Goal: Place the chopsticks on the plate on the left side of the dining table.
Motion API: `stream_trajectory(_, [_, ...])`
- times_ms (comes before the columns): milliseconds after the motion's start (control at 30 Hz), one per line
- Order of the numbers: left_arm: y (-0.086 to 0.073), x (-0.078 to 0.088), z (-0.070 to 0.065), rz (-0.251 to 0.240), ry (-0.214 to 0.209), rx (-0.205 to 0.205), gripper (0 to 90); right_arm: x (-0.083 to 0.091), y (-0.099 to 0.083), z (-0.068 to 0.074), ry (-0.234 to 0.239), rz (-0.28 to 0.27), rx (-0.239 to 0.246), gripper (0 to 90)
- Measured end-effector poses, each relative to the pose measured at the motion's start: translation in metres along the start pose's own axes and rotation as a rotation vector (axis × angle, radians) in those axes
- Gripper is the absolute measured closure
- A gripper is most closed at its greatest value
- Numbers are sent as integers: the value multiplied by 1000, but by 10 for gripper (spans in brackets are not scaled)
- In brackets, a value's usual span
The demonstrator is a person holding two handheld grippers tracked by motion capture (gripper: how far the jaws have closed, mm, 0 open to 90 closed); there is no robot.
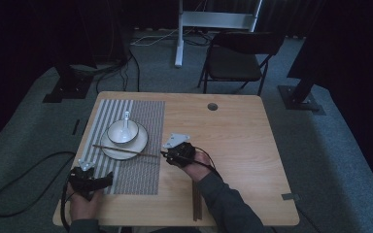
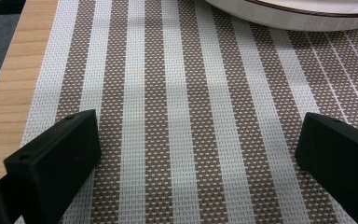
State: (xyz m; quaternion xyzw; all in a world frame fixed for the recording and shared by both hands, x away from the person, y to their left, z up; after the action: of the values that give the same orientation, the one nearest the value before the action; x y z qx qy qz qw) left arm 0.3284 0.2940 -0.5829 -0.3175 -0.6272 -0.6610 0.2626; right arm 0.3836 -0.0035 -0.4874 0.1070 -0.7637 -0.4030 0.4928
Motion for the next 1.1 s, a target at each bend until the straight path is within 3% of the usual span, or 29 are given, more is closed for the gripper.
stream_trajectory(433, [0, 0, 0, 0, 0, 0, 3, 17, -13, -7, -19, -12, -36, 669])
stream_trajectory(1100, [0, 0, 0, 0, 0, 1, 2, 27, -32, -7, -26, -12, -80, 655])
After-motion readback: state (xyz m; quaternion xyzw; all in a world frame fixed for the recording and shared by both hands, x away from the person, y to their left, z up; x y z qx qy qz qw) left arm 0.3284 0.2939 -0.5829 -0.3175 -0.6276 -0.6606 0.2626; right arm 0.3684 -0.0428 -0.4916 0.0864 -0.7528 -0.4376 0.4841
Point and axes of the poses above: each handheld gripper's, and its own axes: x roughly backward along the jaws, y roughly out of its top, z roughly to its left, the point moved 5 cm from there along -x, roughly forward along the jaws, and after that the axes turned 2 degrees about z, right-handed, at the moved point
